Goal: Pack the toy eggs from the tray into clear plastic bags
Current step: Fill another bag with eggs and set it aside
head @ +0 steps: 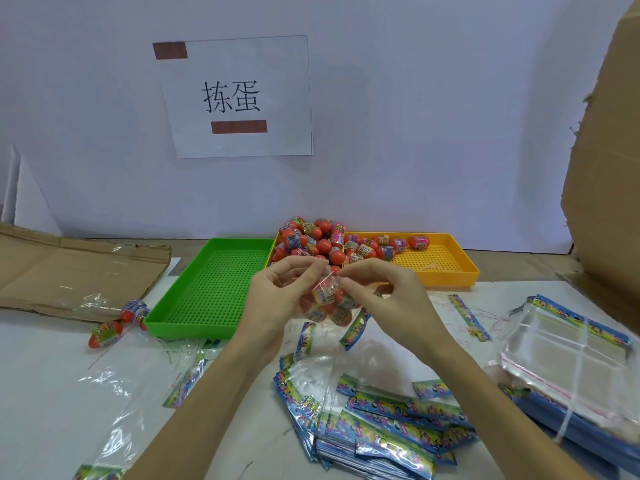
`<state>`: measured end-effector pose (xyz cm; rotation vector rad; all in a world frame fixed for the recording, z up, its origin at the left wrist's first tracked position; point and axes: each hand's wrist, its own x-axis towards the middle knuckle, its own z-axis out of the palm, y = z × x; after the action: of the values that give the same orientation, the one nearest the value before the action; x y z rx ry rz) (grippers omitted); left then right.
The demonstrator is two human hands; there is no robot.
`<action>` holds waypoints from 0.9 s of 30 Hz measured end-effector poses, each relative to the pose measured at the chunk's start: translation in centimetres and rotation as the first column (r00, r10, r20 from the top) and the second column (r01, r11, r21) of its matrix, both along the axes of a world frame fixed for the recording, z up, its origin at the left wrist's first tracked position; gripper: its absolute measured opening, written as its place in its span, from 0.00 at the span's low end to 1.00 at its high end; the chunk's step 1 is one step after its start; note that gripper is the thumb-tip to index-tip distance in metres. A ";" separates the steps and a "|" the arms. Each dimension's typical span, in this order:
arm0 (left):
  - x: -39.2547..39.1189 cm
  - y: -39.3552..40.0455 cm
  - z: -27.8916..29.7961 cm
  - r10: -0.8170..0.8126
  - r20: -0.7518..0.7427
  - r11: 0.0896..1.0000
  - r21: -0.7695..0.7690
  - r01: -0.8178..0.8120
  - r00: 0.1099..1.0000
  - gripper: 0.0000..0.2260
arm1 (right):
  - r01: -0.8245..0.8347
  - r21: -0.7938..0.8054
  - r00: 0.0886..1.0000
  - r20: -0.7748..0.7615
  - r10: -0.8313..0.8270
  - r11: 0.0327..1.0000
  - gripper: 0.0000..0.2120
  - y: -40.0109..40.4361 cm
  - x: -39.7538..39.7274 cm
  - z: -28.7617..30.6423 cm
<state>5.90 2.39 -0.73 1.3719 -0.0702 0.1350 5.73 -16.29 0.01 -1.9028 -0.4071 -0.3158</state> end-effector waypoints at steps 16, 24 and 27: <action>-0.2 -1.2 -0.3 0.091 0.007 0.987 -0.137 -0.089 0.996 0.12 | 0.087 0.177 0.994 0.045 -0.096 0.980 0.09 1.1 -0.5 -0.3; -0.6 -1.7 -0.7 0.235 0.194 0.971 0.002 -0.240 0.952 0.05 | 0.007 0.157 1.000 -0.009 -0.006 0.987 0.09 2.2 -1.1 -0.7; -0.6 -1.7 -0.9 0.219 0.241 0.971 0.042 -0.235 0.946 0.05 | -0.015 0.230 0.997 -0.075 0.033 0.973 0.12 2.4 -1.4 -0.6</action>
<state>5.30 0.65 -1.63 1.4272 -0.1151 0.4933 4.29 -13.89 -0.56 -1.6771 -0.3257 -0.2594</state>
